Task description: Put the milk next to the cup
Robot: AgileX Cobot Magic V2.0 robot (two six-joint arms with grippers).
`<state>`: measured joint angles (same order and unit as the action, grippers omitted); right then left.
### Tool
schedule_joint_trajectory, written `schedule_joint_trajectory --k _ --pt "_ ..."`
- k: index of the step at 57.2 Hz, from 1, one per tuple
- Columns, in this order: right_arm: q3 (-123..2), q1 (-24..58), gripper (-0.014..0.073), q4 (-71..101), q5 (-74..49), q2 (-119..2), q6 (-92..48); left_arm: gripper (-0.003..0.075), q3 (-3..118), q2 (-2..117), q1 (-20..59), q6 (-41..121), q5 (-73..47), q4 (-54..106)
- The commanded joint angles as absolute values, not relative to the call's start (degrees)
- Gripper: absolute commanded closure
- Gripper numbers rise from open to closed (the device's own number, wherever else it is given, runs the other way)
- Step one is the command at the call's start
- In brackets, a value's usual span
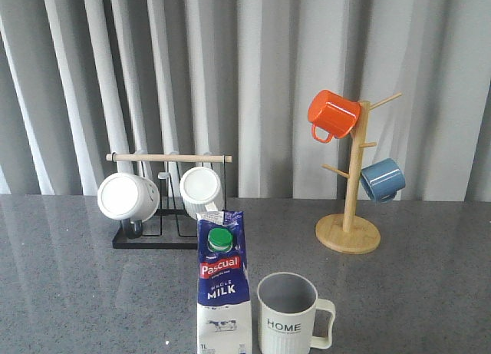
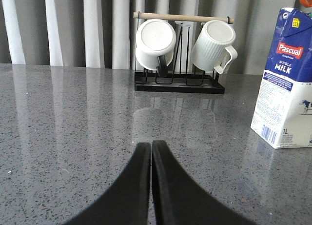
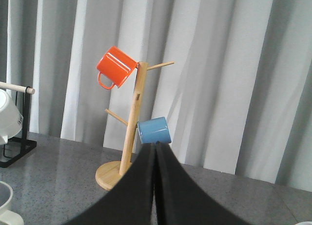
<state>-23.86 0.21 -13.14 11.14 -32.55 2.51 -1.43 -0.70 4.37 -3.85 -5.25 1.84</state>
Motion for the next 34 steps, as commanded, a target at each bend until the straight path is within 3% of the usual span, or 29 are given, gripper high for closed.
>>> schedule_joint_trajectory --k 1,16,34 --pt "-25.3 -0.3 0.0601 -13.3 16.7 -32.5 2.1 0.0728 -0.2 -1.3 4.4 -4.3 -1.1 1.8" --pt "-23.5 -0.2 0.0601 -6.1 2.4 -22.6 1.4 0.0728 -0.2 -1.3 4.4 -4.3 -1.1 1.8" --pt "-1.7 -0.2 0.0601 -4.5 6.4 -1.0 2.6 0.0728 -0.2 -1.3 4.4 -4.3 -1.1 1.8"
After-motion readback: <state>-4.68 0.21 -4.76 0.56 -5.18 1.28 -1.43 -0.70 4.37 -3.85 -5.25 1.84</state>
